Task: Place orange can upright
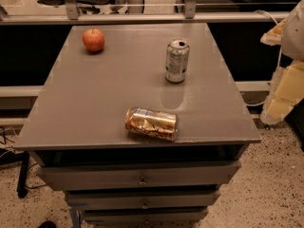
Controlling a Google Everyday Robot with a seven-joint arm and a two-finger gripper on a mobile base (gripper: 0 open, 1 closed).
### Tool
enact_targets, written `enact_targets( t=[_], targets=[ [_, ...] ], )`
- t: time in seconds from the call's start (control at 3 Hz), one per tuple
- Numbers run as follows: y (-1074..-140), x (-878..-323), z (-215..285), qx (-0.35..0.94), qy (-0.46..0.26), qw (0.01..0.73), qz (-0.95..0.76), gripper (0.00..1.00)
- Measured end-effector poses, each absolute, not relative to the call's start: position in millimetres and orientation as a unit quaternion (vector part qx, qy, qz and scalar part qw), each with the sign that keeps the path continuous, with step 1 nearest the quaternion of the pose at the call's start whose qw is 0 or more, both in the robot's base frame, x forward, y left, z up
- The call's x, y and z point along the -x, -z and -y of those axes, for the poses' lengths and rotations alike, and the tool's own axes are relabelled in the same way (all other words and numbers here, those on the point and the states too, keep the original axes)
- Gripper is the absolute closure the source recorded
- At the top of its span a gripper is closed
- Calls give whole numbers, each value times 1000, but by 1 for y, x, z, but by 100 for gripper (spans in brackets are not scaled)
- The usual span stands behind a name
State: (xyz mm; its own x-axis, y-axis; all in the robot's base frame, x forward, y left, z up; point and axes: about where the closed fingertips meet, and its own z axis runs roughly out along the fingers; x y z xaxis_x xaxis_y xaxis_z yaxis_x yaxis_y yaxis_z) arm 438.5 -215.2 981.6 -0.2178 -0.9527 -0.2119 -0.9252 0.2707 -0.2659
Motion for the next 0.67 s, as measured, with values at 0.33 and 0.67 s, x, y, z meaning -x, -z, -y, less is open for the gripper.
enact_targets(
  t=[0.33, 0.67],
  targets=[
    [-982, -438, 215, 602, 41, 168, -779, 0],
    [-976, -445, 198, 607, 22, 178, -774, 0]
  ],
)
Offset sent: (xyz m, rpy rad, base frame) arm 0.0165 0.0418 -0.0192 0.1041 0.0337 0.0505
